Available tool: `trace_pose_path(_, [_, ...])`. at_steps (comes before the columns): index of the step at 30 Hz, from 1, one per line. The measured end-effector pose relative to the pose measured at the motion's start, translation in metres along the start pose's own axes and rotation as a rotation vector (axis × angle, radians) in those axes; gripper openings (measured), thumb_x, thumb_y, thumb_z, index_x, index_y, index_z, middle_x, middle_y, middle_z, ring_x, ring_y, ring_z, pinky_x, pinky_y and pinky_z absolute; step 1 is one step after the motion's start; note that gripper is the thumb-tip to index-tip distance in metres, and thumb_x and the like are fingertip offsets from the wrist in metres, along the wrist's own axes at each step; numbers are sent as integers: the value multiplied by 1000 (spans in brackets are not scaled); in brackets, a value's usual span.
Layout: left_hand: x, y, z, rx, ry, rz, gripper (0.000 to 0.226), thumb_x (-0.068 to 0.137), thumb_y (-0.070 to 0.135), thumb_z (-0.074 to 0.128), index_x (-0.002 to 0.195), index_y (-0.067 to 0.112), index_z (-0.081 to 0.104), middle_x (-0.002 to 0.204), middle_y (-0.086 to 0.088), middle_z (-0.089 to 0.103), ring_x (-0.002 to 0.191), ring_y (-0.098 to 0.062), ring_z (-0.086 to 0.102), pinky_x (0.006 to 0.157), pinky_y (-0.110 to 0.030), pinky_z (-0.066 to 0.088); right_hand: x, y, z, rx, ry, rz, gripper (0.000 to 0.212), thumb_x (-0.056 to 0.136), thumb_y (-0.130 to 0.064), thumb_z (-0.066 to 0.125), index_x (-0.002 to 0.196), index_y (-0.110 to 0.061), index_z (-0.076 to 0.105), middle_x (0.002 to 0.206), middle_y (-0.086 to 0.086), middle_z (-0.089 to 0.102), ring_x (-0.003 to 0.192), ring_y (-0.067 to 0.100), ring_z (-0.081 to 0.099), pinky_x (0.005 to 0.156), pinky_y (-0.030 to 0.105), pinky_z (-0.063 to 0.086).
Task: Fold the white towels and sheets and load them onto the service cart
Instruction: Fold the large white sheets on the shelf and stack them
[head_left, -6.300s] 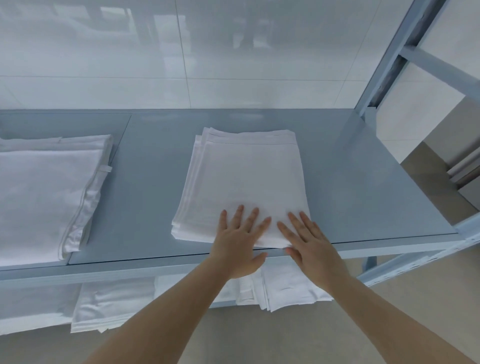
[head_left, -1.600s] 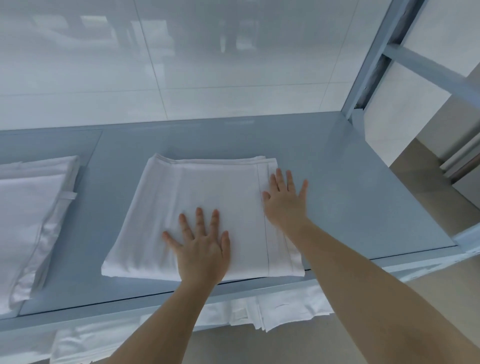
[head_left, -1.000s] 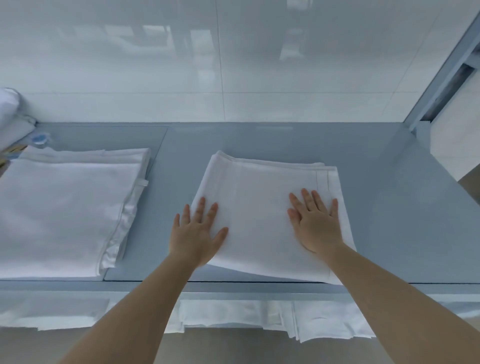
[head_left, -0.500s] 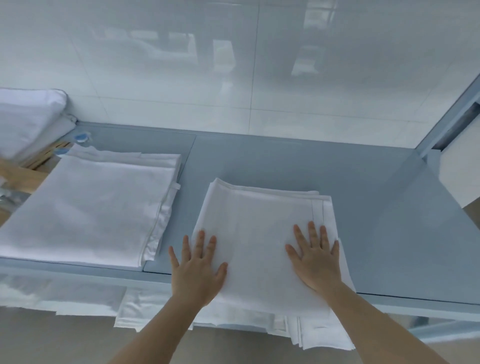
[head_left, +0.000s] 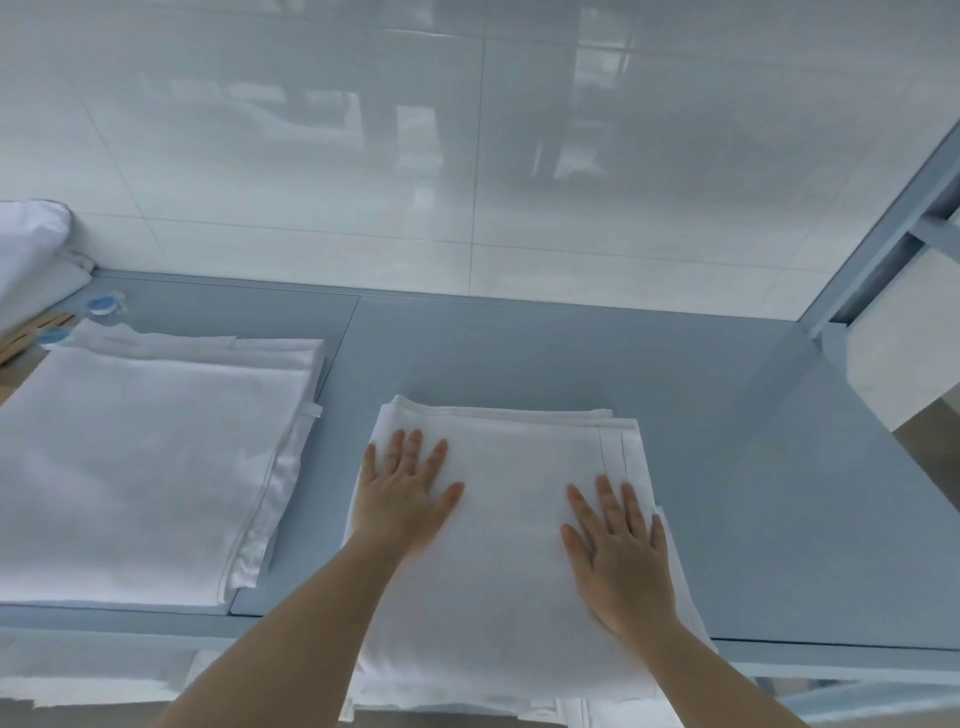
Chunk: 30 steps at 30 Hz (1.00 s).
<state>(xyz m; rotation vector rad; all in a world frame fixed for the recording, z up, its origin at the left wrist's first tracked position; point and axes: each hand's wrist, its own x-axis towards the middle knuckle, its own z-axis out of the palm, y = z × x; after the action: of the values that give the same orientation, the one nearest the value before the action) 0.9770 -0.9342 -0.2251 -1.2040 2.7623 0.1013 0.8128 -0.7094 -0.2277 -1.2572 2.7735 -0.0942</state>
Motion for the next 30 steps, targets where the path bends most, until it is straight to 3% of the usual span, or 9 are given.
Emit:
trace_pose_path(4, [-13,-4,-2,-100,10,-85,69,91,68,10,152,39,-5,161,2,-14,147,-20,-16,118,-46,-6,-2,-1,-7,54,45,57,56,97,-55,17,150,-43,5,162,-2,-5,148,16,-9,120,41,4])
trace_pose_path(7, [-39,-13,-2,-215,2,-143,65,94,64,26,151,41,8,161,0,-12,147,-31,5,117,-44,17,-7,1,-13,34,24,89,58,97,-58,22,151,-42,10,162,4,-2,149,23,-3,118,41,15])
trace_pose_path(9, [-55,-16,-6,-276,12,-174,62,93,61,37,149,41,20,160,-9,4,137,-33,27,107,-43,33,-12,4,-18,48,-33,154,62,94,-64,22,150,-44,8,161,6,-4,148,27,3,114,42,21])
trace_pose_path(11, [-66,-17,-11,-295,20,-200,60,93,58,42,148,40,26,146,-13,26,124,-33,38,101,-42,39,-17,6,-23,84,-84,250,68,89,-71,23,150,-46,5,160,11,2,144,31,15,109,45,26])
trace_pose_path(17, [-76,-16,-21,-362,-110,-305,62,90,61,46,146,47,22,121,-16,40,106,-37,49,95,-41,43,-22,9,-36,132,-234,444,78,75,-87,18,142,-57,-9,148,17,21,133,32,24,100,55,29])
trace_pose_path(21, [-77,-22,-22,-462,-179,-292,67,88,58,54,146,48,21,120,-19,47,110,-37,51,96,-40,46,-16,10,-43,207,-253,465,83,74,-87,29,144,-56,-2,136,15,27,122,34,32,96,52,37])
trace_pose_path(26, [-88,-20,-28,-536,-193,-259,68,87,49,61,145,45,26,117,-14,53,108,-33,56,94,-37,47,-16,25,-47,334,-314,361,86,77,-80,43,146,-53,0,142,24,26,119,38,47,97,42,44])
trace_pose_path(30, [-103,-3,-37,-511,-100,-240,58,91,35,57,142,41,31,103,-3,35,92,-31,60,88,-34,45,-19,42,-53,429,-329,182,85,85,-58,59,152,-38,10,145,8,46,128,32,46,102,35,38])
